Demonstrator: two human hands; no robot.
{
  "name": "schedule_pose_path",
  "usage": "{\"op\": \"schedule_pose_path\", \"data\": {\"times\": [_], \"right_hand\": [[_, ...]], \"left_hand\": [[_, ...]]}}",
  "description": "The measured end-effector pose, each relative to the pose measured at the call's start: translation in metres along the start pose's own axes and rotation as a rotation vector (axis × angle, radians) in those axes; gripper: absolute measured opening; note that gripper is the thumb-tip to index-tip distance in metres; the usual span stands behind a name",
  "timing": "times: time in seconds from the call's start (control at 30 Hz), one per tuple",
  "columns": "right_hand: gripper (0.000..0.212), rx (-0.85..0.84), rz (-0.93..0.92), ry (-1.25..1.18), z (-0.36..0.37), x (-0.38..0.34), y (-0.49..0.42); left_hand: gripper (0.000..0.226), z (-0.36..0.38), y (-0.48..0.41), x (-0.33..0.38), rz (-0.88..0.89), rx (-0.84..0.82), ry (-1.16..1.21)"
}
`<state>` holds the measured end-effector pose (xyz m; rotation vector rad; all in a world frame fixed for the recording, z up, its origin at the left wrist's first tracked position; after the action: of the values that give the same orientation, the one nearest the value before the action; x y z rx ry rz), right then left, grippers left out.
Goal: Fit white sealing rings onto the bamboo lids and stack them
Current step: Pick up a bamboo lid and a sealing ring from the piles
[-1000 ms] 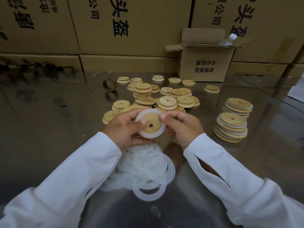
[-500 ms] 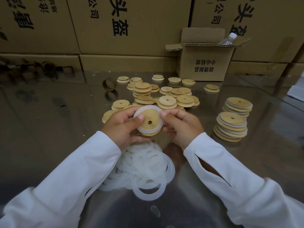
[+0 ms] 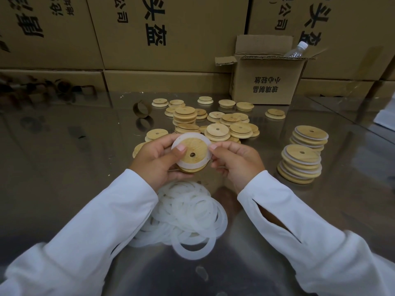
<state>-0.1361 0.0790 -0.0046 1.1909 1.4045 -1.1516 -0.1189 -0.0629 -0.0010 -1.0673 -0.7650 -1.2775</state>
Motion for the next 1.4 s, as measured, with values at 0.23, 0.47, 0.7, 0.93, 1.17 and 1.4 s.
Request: {"op": "schedule_pose_path", "data": {"times": [0.23, 0.47, 0.7, 0.93, 1.17, 1.4], "right_hand": [[0.019, -0.012, -0.079, 0.140, 0.004, -0.008, 0.004], [0.014, -0.029, -0.103, 0.181, 0.009, -0.007, 0.004], [0.011, -0.016, -0.091, 0.163, 0.003, -0.009, 0.005], [0.012, -0.039, -0.073, 0.117, 0.005, -0.007, 0.005], [0.006, -0.013, -0.085, 0.055, 0.002, -0.009, 0.006], [0.004, 0.099, -0.055, 0.087, 0.001, -0.003, 0.011]], "left_hand": [[0.021, -0.001, 0.002, 0.009, 0.097, 0.028, -0.115], [0.024, -0.003, 0.005, 0.020, 0.214, 0.090, -0.231], [0.022, 0.003, 0.005, 0.018, 0.172, 0.025, -0.197], [0.021, -0.001, 0.004, 0.014, 0.116, 0.049, -0.145], [0.022, -0.005, 0.003, 0.008, 0.048, 0.082, -0.068], [0.021, -0.004, 0.002, 0.003, -0.002, 0.118, 0.120]]}}
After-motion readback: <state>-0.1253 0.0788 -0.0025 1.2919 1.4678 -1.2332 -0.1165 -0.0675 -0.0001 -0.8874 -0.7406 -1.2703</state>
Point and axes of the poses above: each hand's wrist, its own y-axis away from the middle knuckle, its own z-axis out of the palm, x = y × z, the point moved 10 cm from there along -y, towards the middle knuckle, and after that the axes turned 13 degrees about y, right-handed, at the moved point
